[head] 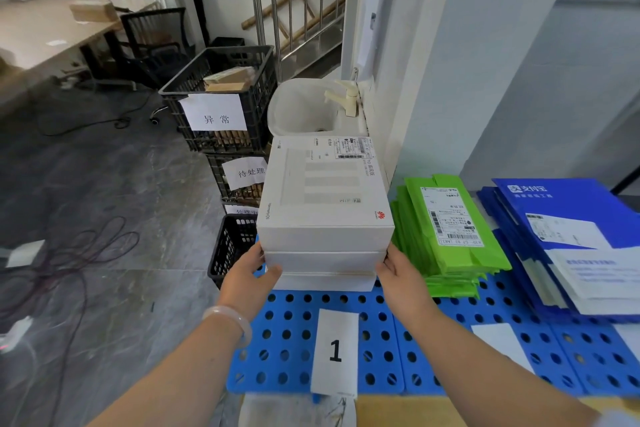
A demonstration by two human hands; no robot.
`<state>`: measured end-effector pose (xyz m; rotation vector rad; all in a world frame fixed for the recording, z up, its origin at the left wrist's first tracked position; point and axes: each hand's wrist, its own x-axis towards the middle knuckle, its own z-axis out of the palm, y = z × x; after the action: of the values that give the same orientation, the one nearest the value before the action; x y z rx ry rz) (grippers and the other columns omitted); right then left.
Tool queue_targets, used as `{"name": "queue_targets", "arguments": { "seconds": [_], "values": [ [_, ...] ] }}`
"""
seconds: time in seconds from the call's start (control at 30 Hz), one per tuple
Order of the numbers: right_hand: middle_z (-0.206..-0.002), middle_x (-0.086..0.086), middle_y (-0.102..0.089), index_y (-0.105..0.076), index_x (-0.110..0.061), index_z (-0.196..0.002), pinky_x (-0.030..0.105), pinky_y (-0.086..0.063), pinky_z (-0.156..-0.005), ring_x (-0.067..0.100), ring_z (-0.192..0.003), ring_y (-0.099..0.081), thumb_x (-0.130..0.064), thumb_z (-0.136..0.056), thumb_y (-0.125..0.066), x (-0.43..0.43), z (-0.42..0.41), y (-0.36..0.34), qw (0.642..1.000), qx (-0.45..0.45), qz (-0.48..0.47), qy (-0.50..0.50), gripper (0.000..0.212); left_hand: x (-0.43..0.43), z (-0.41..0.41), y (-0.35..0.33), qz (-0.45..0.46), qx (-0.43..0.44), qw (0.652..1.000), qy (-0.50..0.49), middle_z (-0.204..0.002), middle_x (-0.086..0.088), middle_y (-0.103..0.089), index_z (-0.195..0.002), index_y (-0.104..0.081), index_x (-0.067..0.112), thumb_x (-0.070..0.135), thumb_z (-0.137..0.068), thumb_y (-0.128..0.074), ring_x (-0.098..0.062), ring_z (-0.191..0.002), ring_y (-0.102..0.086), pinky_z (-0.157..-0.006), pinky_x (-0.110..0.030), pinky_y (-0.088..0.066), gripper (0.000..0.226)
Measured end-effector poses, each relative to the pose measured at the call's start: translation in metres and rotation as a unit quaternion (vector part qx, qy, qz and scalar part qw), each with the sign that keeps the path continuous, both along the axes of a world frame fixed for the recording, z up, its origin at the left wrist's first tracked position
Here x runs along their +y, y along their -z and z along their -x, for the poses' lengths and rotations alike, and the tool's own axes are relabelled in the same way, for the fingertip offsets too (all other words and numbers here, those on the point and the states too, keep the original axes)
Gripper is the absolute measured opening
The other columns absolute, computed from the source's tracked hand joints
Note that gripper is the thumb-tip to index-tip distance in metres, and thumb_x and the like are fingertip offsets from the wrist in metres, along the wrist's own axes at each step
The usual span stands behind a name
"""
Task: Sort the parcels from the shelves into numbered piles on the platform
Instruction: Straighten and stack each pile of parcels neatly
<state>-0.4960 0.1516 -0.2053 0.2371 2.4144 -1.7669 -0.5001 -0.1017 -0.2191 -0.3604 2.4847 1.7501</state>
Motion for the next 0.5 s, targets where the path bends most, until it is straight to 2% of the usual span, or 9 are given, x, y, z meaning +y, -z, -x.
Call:
{"name": "queue_targets", "arguments": {
  "seconds": [0.1,0.17,0.23,0.4,0.5],
  "values": [
    [-0.13,-0.02,-0.053,-0.035,-0.04,-0.144,0.031,-0.033,-0.113,0.0,-0.125,-0.047,-0.017,-0.1,-0.048,0.002,-0.001,0.008,1.0,-0.016,0.01,-0.007,0.052,0.001,-0.009,0.006,0.005,0.005,1.0,0.019,-0.125,0.028,-0.054,-0.132,-0.039,0.057,0.018,-0.088,-0.066,0.0,-0.123,-0.045,-0.097,-0.037,-0.048,0.065],
    [-0.13,-0.022,-0.053,-0.035,-0.041,-0.144,0.032,-0.033,-0.113,-0.001,-0.125,-0.046,-0.016,-0.098,-0.051,0.002,-0.004,0.012,1.0,-0.023,0.013,-0.007,0.055,0.003,-0.014,0.008,0.003,0.009,1.0,0.028,-0.123,0.034,-0.049,-0.137,-0.032,0.056,0.015,-0.088,-0.066,0.001,-0.125,-0.041,-0.099,-0.029,-0.041,0.072],
    [-0.132,-0.021,-0.053,-0.037,-0.04,-0.144,0.032,-0.033,-0.114,-0.001,-0.126,-0.046,-0.013,-0.096,-0.053,0.001,-0.005,0.014,1.0,-0.021,0.019,-0.003,0.058,0.002,-0.015,0.009,-0.006,0.012,0.999,0.03,-0.124,0.034,-0.049,-0.14,-0.032,0.053,0.011,-0.088,-0.065,-0.001,-0.128,-0.041,-0.1,-0.029,-0.039,0.074],
    [-0.137,-0.021,-0.049,-0.033,-0.047,-0.144,0.035,-0.035,-0.112,0.002,-0.129,-0.044,-0.02,-0.095,-0.055,-0.001,-0.01,0.015,1.0,-0.027,0.012,-0.003,0.06,-0.002,-0.014,0.006,-0.01,0.024,0.999,0.038,-0.124,0.035,-0.052,-0.137,-0.036,0.053,0.007,-0.088,-0.062,0.0,-0.127,-0.043,-0.105,-0.039,-0.043,0.072],
    [-0.129,-0.026,-0.051,-0.033,-0.047,-0.143,0.028,-0.037,-0.107,0.003,-0.125,-0.046,-0.017,-0.095,-0.053,-0.004,-0.013,0.012,1.0,-0.023,0.007,-0.007,0.06,-0.002,-0.015,0.005,-0.007,0.034,0.999,0.027,-0.119,0.037,-0.053,-0.129,-0.037,0.061,0.004,-0.088,-0.061,0.003,-0.123,-0.044,-0.097,-0.034,-0.048,0.073]
  ]
}}
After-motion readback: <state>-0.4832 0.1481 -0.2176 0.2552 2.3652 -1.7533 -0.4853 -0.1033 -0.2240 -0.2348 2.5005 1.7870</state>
